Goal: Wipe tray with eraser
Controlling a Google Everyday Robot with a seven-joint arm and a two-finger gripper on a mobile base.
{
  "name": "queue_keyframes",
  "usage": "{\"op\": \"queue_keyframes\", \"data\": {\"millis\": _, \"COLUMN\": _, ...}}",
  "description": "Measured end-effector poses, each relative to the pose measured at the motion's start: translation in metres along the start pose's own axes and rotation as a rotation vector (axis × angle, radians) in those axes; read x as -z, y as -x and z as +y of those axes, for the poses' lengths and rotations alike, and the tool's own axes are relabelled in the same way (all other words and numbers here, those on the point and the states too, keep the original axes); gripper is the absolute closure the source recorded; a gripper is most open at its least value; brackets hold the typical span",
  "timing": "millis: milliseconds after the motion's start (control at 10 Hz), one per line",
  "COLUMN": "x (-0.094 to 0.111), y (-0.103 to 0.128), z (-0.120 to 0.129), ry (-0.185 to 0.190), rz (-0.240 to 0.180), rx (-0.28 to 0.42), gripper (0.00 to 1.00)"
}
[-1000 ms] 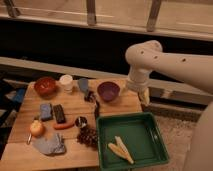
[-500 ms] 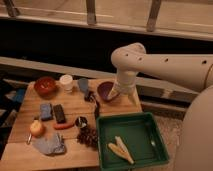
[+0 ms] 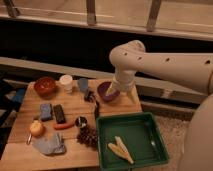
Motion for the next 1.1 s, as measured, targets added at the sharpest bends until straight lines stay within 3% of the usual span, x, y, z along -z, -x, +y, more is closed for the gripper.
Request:
{"op": "queue_keyframes", "data": {"millis": 500, "x": -0.006, "y": -0.012, "z": 0.117, "ry": 0.099, "rz": -0.025, "rx": 0.208, "gripper": 0.20}}
{"op": "queue_keyframes", "data": {"millis": 900, "x": -0.014, "y": -0.047, "z": 0.202, "ry": 0.171, "rz": -0.010, "rx": 0.374, "gripper": 0.20}}
{"op": "queue_keyframes", "data": {"millis": 1100, "x": -0.014, "y": -0.043, "z": 0.198, "ry": 0.163, "rz": -0.018, "rx": 0.371, "gripper": 0.20}}
